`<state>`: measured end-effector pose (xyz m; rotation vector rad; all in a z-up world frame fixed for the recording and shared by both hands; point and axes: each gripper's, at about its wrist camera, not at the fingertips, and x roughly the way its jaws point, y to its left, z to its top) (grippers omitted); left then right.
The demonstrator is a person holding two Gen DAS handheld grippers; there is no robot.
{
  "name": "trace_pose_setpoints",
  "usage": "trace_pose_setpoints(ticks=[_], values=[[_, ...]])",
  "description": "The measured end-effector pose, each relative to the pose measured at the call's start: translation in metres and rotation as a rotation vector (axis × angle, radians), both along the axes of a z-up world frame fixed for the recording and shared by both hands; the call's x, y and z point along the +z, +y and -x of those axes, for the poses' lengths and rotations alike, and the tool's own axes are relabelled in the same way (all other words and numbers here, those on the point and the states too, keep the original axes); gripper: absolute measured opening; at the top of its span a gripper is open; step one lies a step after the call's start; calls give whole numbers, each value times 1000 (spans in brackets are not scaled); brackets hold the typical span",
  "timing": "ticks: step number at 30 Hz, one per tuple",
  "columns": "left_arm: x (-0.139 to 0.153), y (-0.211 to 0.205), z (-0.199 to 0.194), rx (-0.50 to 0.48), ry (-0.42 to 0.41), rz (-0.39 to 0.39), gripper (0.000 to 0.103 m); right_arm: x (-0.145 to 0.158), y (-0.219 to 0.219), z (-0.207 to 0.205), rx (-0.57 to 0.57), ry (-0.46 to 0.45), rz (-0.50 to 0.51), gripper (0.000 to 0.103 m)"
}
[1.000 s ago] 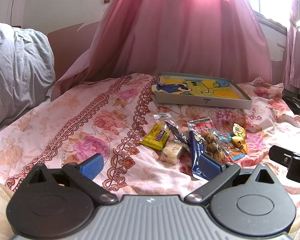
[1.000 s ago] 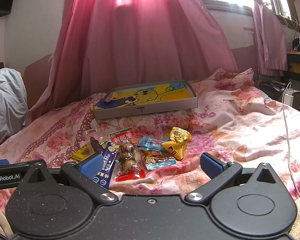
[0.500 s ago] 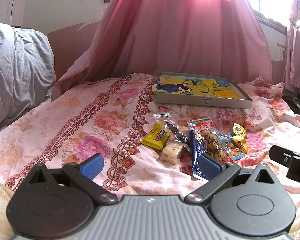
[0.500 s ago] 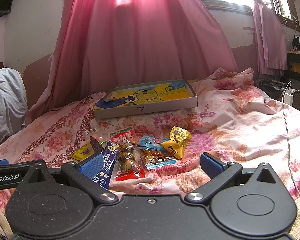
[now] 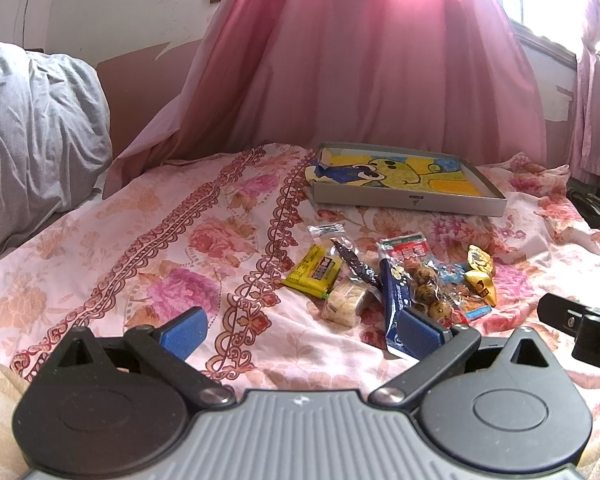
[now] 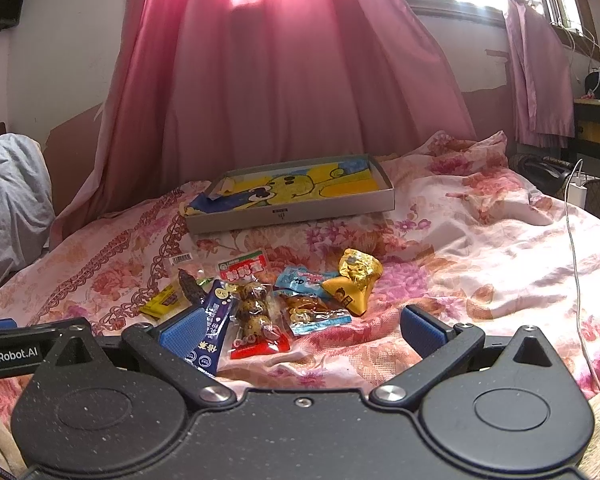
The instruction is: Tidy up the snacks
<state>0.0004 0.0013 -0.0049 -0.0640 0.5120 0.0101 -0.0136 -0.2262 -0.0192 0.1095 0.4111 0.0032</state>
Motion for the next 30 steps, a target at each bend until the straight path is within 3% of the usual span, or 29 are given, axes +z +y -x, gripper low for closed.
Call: trace_pose_setpoints(ticks=[10,22,27,30], values=[[0,1,-32,-5,46,-7,103,0,-10,-28,45,71,-63,102],[-12,-14,-96,-117,147,-58,102,-14,-5,-82,187,134,79,102],[-19,-10,-115,-155,186,-17,102,-26,2,-102,197,139,156,102],[-25,-5,-122,-173,224,47,102,-31,7,-112,232,130,192,102]])
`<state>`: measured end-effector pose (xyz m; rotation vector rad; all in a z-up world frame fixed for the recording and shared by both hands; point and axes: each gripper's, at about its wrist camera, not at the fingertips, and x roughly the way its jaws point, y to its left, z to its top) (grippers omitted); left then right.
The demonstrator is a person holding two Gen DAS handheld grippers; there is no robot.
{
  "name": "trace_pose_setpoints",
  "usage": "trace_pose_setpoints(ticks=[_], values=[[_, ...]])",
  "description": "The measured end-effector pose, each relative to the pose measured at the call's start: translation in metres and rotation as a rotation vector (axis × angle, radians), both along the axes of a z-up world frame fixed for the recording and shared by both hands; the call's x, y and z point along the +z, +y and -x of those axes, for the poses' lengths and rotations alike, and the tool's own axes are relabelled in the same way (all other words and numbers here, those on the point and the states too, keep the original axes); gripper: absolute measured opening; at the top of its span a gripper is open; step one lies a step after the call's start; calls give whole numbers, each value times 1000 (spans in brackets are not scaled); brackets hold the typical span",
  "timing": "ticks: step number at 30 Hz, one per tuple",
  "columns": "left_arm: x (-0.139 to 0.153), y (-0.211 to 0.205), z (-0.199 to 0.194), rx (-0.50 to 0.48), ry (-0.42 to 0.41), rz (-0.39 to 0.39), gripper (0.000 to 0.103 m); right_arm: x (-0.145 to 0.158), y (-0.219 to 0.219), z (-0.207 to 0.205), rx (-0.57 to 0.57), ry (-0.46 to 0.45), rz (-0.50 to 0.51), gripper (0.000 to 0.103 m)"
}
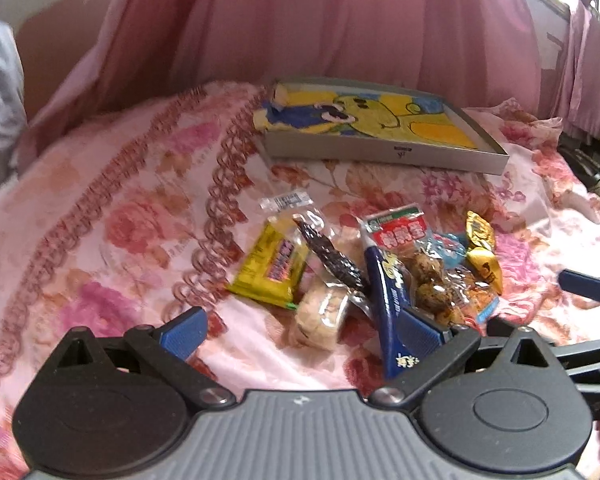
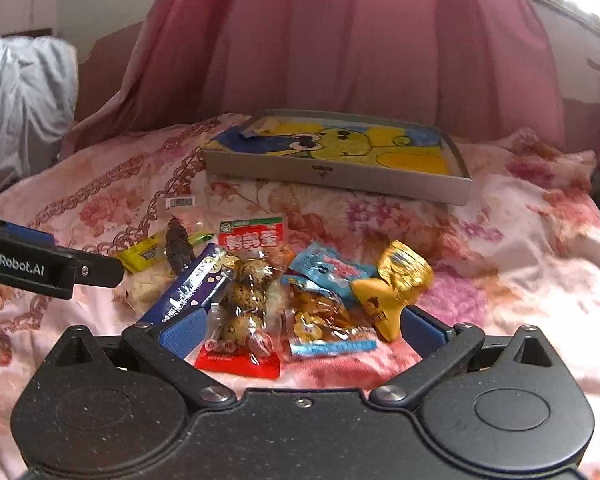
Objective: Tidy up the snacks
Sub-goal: 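Reach the left tool to the blue stick snack while the right tool reaches the quail-egg pack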
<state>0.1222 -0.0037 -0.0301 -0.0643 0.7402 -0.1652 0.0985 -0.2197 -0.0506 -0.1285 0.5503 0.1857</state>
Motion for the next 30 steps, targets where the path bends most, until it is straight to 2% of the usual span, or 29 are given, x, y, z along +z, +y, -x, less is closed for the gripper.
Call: trace_pose_setpoints(ticks=[5,11,17,26,30], values=[[-6,8,-4,1,58,92,102,-13,16,-17,73,-2,85,102],[-7,0,-7,-27,65,71,102,-28,33,-32,100,6,152,101],[-14,-2,-13,-52,112,106,101,-40,44,-38,98,2,235,99],[-21,-10,-11,-129,149,150,93,-35,31,-39,64,83,221,91],[-26,-18,-20,-159,160,162,87,-35,32,-35,67,81,261,91]])
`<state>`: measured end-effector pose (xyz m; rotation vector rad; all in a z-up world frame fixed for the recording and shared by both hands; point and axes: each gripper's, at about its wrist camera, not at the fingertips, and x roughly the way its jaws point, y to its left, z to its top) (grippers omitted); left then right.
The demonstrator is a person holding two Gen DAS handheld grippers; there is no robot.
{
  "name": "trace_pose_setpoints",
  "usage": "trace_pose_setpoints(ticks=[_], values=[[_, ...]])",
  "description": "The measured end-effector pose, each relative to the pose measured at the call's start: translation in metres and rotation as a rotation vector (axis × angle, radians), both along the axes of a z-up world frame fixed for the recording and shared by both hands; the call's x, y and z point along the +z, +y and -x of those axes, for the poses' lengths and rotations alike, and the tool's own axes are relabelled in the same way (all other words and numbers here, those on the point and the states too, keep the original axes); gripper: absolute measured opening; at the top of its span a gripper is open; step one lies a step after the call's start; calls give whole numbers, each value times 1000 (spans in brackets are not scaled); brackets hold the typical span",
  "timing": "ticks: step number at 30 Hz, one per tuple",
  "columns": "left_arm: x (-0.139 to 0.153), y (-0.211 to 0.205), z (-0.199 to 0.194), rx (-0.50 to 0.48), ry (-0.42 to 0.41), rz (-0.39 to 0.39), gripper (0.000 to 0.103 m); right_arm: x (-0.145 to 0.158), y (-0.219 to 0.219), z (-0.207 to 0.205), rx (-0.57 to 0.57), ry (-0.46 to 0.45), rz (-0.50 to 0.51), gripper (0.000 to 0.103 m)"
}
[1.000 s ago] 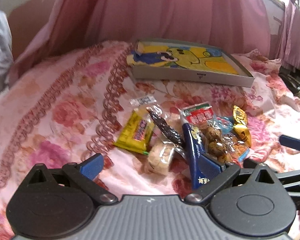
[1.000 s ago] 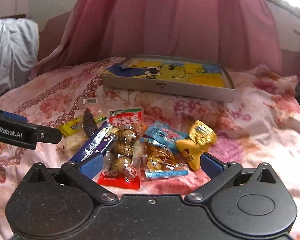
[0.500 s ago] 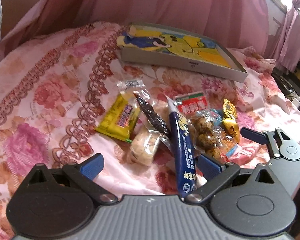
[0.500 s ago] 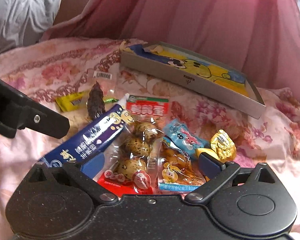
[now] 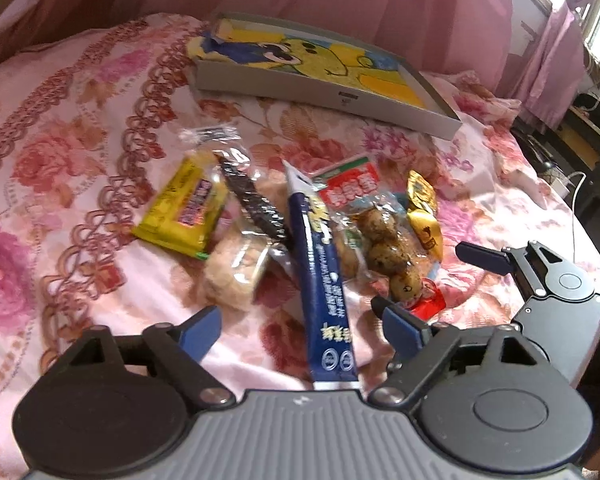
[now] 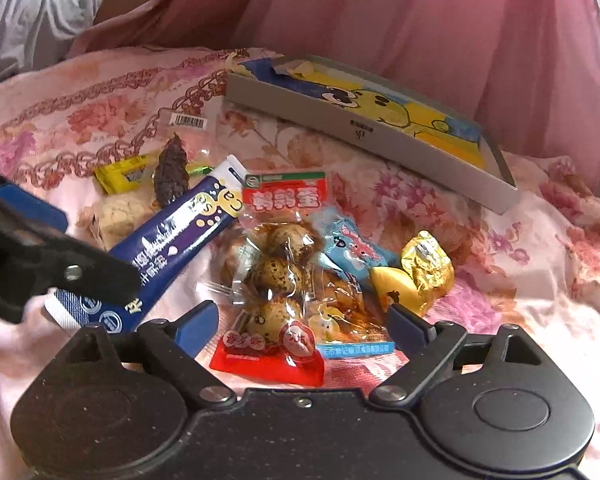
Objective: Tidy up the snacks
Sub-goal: 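Reach the left tool to the blue stick snack while the right tool reaches the quail-egg pack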
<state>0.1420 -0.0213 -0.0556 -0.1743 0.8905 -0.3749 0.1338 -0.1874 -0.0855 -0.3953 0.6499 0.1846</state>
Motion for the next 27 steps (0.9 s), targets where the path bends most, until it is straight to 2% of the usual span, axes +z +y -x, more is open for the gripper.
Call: trace_pose_setpoints(ticks=[1,5,10,13,17,19,27], values=[[-1,-2,-2,-7,4,0,82,0,1,1,6,-8,18,92],[-7,-6,-7,-1,30,30,77,-4,5,5,28,-40,83,94],[-13,-4,-15,32,62,83,64,-10,6,0,32,-37,86,93],[-15,-5,-20,52,75,110,57,-12,9,-2,38,-46,85,89],[-19,-13,-24,58,89,84,49,-14,11,-1,52,-49,83,84],[-20,-13,-25,63,93,70,38,-15,10,-2,47,-39,62,82],[-19,-11,-14,60,90,53,23,-16,2,-8,11,15,-27,80]])
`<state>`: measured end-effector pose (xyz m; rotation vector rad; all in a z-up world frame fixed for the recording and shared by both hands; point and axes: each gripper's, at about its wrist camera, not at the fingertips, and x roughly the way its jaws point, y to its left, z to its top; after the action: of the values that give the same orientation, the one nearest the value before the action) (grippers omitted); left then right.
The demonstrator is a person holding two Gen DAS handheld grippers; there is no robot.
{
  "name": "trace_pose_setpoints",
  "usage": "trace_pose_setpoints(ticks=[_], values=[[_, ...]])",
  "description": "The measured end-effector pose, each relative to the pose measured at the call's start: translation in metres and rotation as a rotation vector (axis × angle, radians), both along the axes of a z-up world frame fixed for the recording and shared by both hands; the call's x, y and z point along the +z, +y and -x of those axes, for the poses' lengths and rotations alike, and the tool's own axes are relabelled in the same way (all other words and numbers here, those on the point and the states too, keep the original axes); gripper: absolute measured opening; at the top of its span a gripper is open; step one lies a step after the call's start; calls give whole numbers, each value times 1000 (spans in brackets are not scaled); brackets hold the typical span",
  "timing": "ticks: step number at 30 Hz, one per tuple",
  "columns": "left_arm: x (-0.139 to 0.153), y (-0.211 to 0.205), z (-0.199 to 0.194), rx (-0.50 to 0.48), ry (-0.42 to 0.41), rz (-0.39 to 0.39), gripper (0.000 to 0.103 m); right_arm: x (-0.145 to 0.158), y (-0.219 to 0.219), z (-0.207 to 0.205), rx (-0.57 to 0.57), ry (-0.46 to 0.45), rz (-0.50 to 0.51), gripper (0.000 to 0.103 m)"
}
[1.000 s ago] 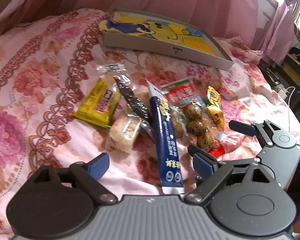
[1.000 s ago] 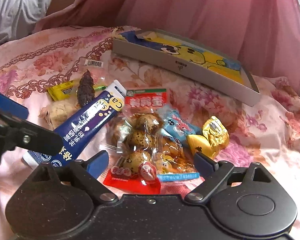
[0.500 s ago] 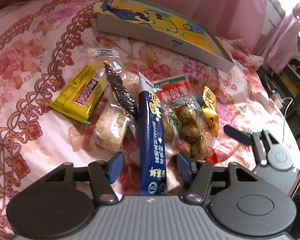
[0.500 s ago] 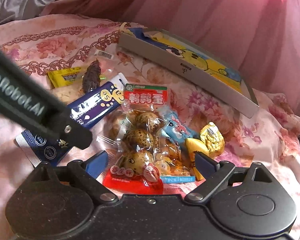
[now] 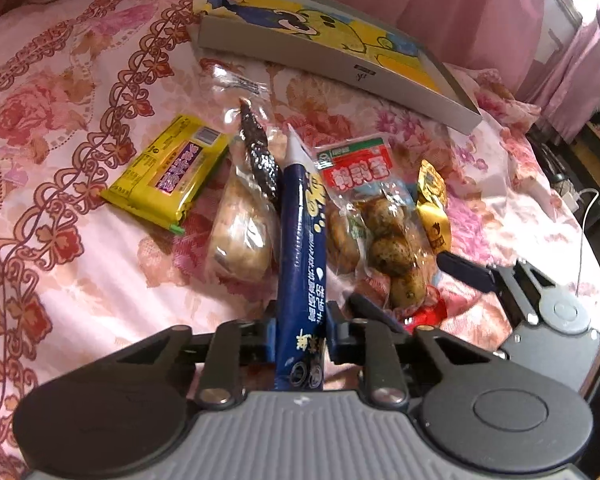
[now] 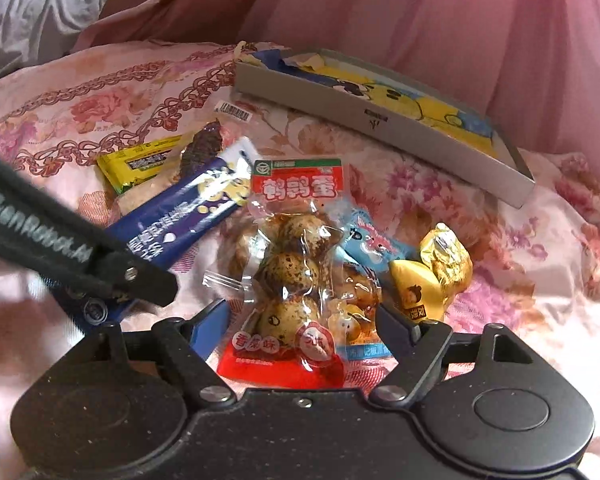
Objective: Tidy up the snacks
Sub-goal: 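Reach the left tool to the blue stick snack while the right tool reaches the quail-egg pack, then close the left tool on the blue stick snack while the right tool grasps the quail-egg pack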
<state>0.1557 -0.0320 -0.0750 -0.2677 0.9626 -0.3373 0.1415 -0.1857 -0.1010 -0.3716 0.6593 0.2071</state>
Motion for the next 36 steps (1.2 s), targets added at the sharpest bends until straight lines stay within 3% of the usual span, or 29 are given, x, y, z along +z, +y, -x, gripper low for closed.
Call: trace_pose_setpoints(ticks=[3,6,9,19,21,24,28,31,36], values=[[3,-1,10,-15,5,-9,13,1,2,2,18,-1,11,69],[5,-5,18,-26,-3,-32,13,2,10,9,51,-15,43,60],[6,-7,16,-37,-20,-45,14,2,12,12,60,-29,63,60],[6,1,-8,-17,-20,37,19,2,8,1,46,-53,-10,62],[3,3,-8,-16,-14,35,18,2,9,0,46,-62,-14,54],[3,4,-4,-11,-12,46,12,3,9,-1,41,-63,-13,52],[5,4,5,-3,-13,39,10,0,16,-1,36,-35,62,53],[7,4,11,-1,-16,36,10,1,15,-2,18,-12,53,52],[9,-1,17,-21,-46,-6,8,3,15,4,24,-36,63,41]])
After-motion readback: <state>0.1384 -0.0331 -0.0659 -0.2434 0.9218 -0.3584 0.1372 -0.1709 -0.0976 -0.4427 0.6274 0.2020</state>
